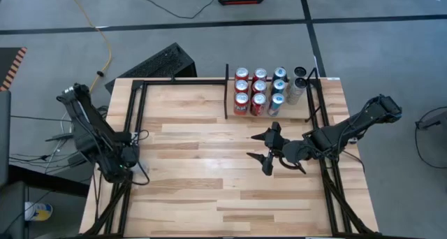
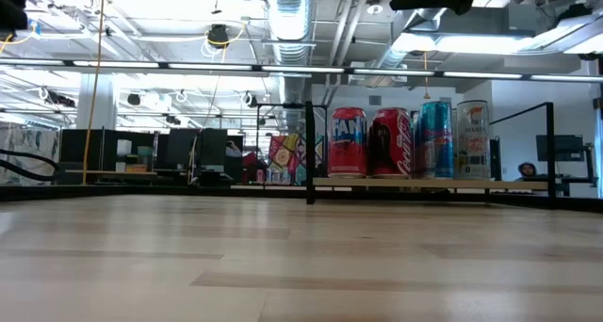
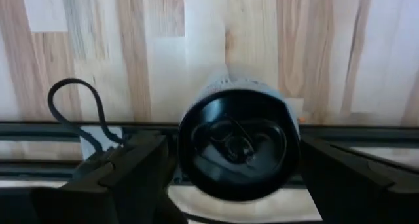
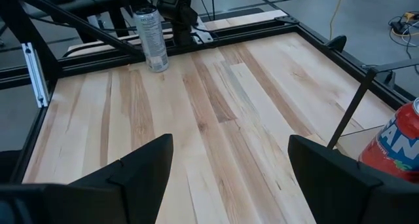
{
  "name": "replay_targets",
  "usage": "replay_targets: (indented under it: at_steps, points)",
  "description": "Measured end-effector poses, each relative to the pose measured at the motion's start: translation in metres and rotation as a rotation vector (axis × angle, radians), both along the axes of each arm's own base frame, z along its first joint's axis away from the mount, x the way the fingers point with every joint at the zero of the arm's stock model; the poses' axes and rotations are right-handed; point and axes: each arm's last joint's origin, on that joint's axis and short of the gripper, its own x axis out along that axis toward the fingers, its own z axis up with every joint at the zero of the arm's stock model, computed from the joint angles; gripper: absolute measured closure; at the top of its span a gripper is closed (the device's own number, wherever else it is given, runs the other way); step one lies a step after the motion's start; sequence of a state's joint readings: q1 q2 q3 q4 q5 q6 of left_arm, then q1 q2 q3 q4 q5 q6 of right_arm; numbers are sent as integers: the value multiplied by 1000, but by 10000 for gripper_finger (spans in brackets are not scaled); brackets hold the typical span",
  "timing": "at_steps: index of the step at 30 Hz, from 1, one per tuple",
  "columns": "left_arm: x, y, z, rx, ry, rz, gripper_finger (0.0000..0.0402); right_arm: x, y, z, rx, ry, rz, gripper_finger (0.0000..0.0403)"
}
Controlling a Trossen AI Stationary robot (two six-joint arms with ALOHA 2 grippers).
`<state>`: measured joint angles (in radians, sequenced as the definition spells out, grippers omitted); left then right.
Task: Place canned beverage on shelf
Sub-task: Put the white-yellow soda can on the shelf aligned with the other soda cans
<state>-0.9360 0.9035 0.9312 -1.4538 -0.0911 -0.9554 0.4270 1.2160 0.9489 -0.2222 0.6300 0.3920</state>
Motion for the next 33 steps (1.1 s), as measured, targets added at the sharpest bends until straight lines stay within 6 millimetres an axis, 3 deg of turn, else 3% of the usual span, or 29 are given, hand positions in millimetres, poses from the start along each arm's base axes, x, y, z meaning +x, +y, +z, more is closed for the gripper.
replay_targets:
  at_steps: [7,16,23,27,30,33]
  points:
    - [1,-1,-12,23,-5,3,86,3,-7,0,2,-1,-27,76]
    - [3,-1,-12,33,-39,-27,87,3,-8,0,3,-1,-30,76]
    - [4,-3,-11,8,-42,-47,160,2,-6,0,15,0,-12,76]
    - [6,-2,-11,-7,-25,-29,164,1,-2,0,22,0,8,76]
    - [15,-1,-5,-52,-57,-43,164,-1,3,0,23,0,27,76]
    - [41,-2,11,-109,-171,-82,164,-3,8,0,29,-1,44,76]
